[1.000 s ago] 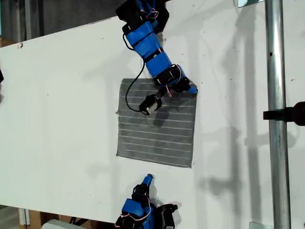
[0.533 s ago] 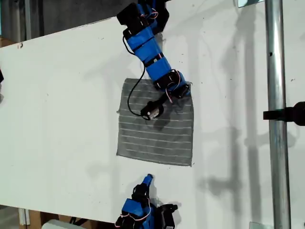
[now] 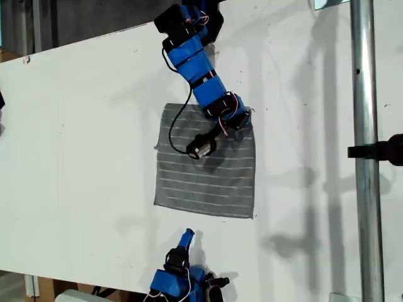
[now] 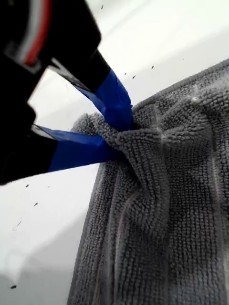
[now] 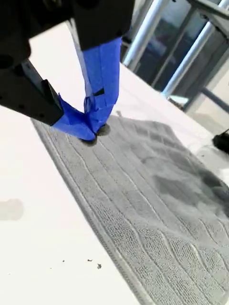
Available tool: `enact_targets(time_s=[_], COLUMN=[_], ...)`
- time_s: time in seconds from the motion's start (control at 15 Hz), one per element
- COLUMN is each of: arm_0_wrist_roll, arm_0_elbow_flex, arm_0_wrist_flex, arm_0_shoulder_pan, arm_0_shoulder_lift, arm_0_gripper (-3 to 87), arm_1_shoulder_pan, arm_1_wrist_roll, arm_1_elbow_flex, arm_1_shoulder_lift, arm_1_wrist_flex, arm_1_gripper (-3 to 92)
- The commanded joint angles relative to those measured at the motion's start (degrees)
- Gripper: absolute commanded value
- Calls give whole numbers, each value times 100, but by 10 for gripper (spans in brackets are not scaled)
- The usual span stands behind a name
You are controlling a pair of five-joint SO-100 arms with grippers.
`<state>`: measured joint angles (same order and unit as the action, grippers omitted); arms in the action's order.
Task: Grasp corners of a towel and fold twice.
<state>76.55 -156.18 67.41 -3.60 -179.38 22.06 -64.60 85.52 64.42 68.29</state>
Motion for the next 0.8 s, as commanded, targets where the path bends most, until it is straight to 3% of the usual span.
enact_targets(time_s=[0.0,0.13,0.53,0.6,0.67,0.73], arm_0_wrist_roll=[-264,-712,-2250,-2382,-1995,-2074], arm_0_elbow_flex=[1811,3217,7550,8209,8561,8561], arm_0_wrist_flex=[-167,193,2153,2522,2769,2707], arm_0_shoulder_pan=[343,677,1767,1828,1793,1784], arm_0_shoulder_lift=[2347,4131,8824,9404,9677,9712], arm_0_gripper=[-29,-29,-29,35,255,414], arm_1_shoulder_pan=[-158,-158,-185,-185,-185,-176], arm_1_wrist_roll=[88,88,88,88,88,88], arm_1_elbow_flex=[-9,-53,-141,-149,-158,-167], arm_1_shoulder_lift=[132,132,141,132,123,123], arm_1_wrist_flex=[-44,-35,-9,-26,-35,-35], arm_1_gripper=[-2,-2,-2,-2,-2,-2])
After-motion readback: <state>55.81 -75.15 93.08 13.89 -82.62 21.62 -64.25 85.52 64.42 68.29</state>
